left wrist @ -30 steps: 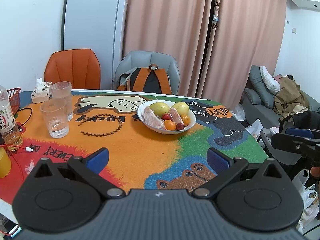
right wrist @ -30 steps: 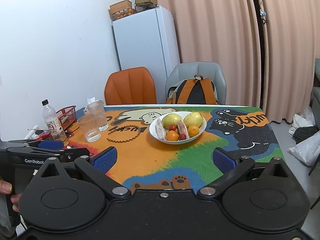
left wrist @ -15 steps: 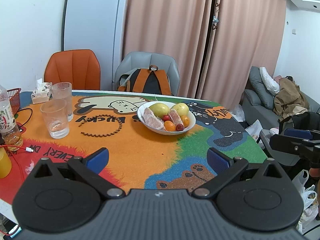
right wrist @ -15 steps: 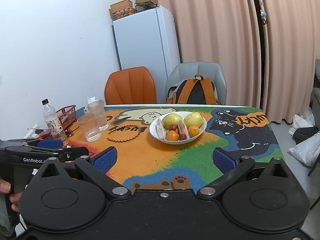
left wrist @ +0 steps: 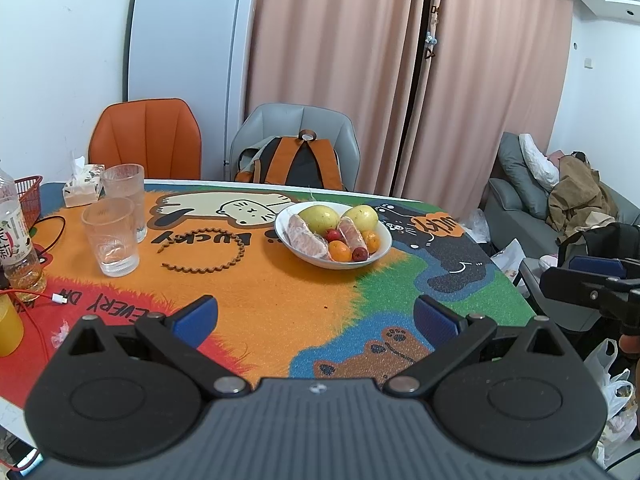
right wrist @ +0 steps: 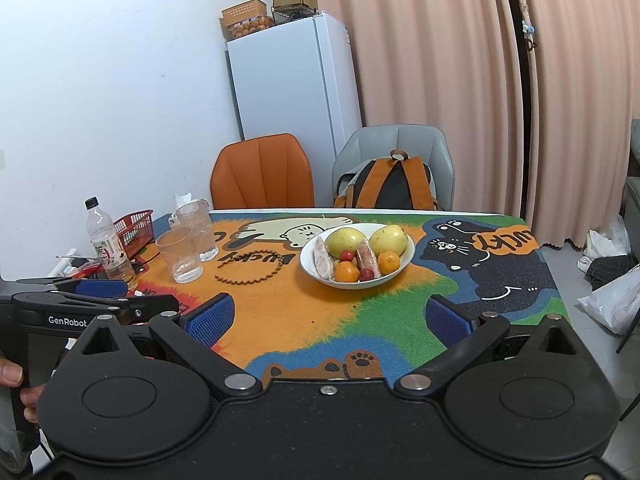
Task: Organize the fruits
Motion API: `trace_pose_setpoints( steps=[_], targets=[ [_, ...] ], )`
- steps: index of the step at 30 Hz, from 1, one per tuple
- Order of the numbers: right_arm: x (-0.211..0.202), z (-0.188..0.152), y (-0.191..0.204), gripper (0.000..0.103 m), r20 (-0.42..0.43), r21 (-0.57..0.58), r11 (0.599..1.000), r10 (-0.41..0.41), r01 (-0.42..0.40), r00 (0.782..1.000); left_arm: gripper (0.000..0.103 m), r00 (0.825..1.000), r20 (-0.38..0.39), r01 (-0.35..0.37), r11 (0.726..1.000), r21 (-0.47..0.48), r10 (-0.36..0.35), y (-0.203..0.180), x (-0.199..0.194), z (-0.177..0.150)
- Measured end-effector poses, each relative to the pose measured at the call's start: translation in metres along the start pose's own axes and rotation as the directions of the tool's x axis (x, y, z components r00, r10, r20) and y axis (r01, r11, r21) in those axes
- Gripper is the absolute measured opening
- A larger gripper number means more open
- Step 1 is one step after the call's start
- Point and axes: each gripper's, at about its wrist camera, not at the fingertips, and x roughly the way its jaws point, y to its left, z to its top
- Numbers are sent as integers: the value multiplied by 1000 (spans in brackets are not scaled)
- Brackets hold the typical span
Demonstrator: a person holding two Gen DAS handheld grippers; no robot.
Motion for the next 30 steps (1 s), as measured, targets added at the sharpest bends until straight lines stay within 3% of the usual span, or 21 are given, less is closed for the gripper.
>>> trace_pose_setpoints(
  steps=[30],
  targets=[
    [2,-2,5,103,-10,-10,1000,-4,4,1000,103,1000,-3,15,1000,5,-15,-2,-2,-6]
  ],
)
